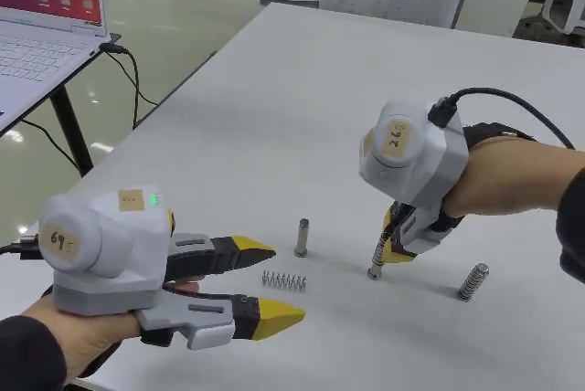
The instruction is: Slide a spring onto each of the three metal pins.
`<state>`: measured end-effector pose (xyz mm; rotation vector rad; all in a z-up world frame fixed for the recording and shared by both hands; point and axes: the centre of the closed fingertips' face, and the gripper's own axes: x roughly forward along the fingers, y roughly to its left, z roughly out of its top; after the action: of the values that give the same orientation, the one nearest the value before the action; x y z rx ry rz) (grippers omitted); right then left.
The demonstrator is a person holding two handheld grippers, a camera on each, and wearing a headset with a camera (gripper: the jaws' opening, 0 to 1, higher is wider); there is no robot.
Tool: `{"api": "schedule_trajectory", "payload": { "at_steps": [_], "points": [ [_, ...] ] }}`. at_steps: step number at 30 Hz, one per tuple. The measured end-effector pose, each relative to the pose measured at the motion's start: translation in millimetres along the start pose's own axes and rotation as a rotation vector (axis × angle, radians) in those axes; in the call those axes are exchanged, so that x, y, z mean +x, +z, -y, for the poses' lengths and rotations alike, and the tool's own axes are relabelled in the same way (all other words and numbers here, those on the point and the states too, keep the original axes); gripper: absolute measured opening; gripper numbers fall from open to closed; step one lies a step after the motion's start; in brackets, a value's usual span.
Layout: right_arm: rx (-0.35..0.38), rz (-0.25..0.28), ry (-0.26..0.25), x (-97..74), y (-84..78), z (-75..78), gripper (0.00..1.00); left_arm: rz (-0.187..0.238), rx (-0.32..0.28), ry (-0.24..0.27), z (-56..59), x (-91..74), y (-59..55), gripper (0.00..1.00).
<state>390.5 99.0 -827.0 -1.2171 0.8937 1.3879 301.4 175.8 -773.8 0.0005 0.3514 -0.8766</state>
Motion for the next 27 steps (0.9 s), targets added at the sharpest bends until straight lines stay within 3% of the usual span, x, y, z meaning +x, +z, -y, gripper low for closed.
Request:
{"api": "schedule_trajectory", "payload": {
  "at_steps": [14,27],
  "points": [
    [0.027,-0.019,0.023,16.0,-5.8,-4.1,0.08,-0.003,-0.001,0.000,0.1,0.3,-1.2,0.41],
    [0.045,-0.012,0.035,18.2,-6.3,-5.3,0.09,-0.004,0.002,0.004,-0.4,0.1,-1.2,0.41]
  ]
}}
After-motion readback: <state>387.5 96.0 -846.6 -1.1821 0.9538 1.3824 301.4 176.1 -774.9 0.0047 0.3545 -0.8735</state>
